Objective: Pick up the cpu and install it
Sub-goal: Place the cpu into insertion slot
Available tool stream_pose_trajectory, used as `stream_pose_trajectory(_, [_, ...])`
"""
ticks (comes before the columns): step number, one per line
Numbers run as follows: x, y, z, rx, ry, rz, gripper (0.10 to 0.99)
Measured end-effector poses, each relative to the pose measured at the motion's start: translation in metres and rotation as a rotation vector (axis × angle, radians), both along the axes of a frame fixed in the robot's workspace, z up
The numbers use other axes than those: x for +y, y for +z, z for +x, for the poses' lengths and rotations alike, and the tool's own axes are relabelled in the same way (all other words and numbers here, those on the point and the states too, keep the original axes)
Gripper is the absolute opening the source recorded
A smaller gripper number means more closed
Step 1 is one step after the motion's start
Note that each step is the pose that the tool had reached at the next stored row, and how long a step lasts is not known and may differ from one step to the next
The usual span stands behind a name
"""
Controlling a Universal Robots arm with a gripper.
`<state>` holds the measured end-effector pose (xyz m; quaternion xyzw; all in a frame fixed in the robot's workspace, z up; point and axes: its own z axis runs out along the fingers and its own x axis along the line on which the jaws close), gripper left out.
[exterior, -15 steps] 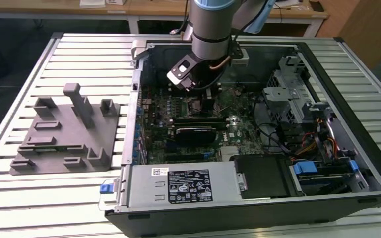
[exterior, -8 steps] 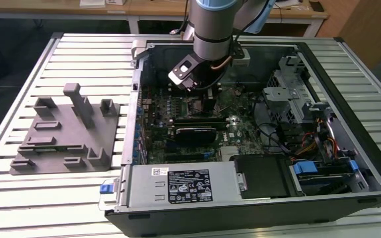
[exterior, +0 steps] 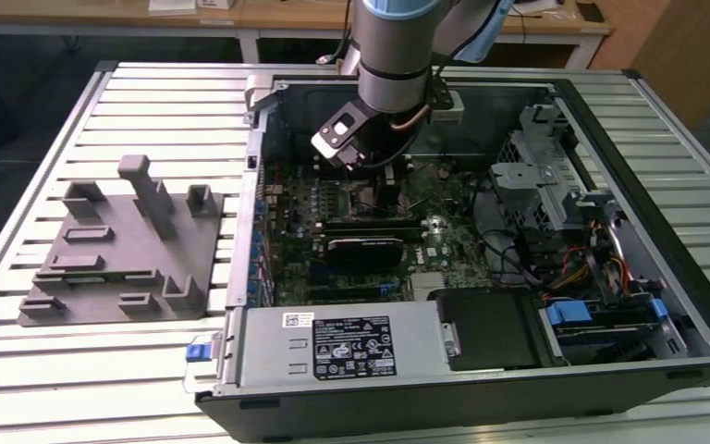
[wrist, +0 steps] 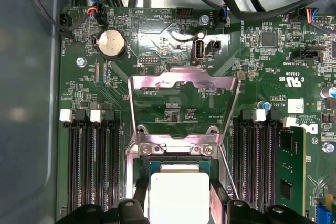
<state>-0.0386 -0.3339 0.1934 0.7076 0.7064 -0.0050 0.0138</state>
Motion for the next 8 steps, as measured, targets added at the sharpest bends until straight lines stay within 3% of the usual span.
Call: stream_pose_trajectory(8, [0.0000, -0.0004, 0.0002, 0.0000, 0.000, 0.005, 0.541])
